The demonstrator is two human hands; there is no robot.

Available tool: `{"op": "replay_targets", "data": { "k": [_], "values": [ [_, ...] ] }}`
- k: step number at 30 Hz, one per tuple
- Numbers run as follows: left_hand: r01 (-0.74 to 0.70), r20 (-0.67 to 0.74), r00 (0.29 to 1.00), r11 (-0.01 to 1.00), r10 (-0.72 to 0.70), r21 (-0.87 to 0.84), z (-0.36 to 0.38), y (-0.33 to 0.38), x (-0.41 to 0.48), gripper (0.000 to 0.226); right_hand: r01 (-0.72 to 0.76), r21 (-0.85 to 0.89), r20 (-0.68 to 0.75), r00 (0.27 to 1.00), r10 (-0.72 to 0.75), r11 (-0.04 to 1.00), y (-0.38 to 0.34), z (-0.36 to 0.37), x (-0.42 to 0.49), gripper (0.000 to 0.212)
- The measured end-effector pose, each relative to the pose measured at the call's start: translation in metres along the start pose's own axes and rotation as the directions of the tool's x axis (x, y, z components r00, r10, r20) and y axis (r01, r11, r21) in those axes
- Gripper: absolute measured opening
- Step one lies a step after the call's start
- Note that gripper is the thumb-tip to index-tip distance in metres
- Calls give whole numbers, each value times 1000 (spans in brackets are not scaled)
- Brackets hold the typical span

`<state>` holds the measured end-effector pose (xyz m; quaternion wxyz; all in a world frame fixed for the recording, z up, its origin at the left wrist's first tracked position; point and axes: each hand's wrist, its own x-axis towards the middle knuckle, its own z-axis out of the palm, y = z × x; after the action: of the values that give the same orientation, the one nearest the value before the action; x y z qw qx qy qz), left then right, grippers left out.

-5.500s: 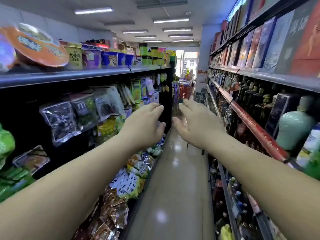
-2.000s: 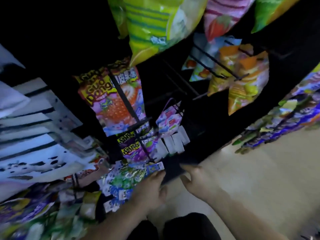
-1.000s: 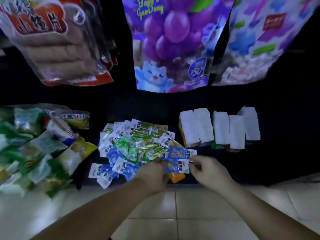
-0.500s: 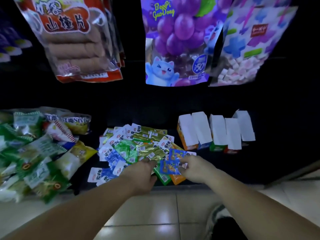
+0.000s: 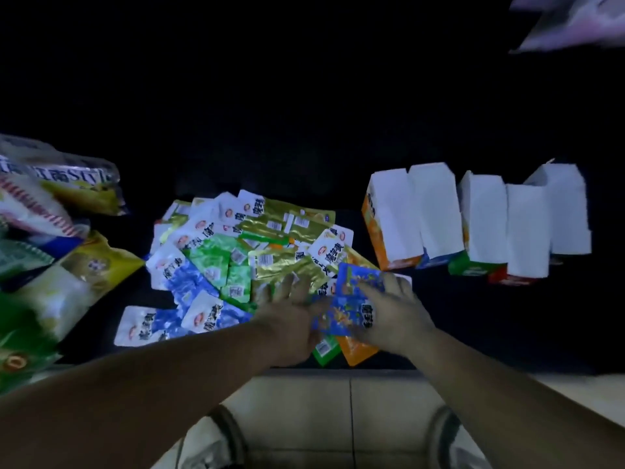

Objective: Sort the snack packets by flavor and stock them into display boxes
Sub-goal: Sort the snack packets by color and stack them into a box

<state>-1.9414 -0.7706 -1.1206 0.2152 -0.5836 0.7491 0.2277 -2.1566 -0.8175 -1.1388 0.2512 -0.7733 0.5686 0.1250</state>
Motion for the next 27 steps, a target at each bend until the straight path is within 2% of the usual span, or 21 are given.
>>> {"op": "replay_targets", "data": {
  "k": [4,7,10,13,16,20,23,25,27],
  "values": [
    [6,-20,1000,1000,-6,-11,35,-10,5,70,-45,-74,-66,997,40,996,14,15,14,89],
    [103,-103,988,984,-118,-147,58,-22,-10,70,-70,-53,-156,986,61,996,2,19,24,86],
    [262,-96,951,929,-295,-263,70,-37,-30,70,-79,46,-171,982,86,996,-18,22,29,84],
    [414,-39,893,852,-449,-321,84,-45,-45,70,-138,131,-122,981,154,982,-32,22,33,86],
    [463,-16,861,797,-508,-388,97,-42,-47,70,-211,321,-97,963,253,923,-43,21,37,77],
    [373,-95,892,836,-443,-402,96,-35,-36,69,-130,588,-162,948,274,798,-58,18,41,59],
    [187,-214,929,884,-301,-428,93,-32,-28,63,16,756,-252,929,269,654,-76,9,45,50],
    [-7,-379,908,897,-179,-441,95,-40,-26,63,62,793,-262,933,247,606,-89,8,48,40],
    [-119,-523,838,886,-152,-449,99,-56,-31,62,51,773,-212,960,182,632,-98,15,53,40]
  ]
}}
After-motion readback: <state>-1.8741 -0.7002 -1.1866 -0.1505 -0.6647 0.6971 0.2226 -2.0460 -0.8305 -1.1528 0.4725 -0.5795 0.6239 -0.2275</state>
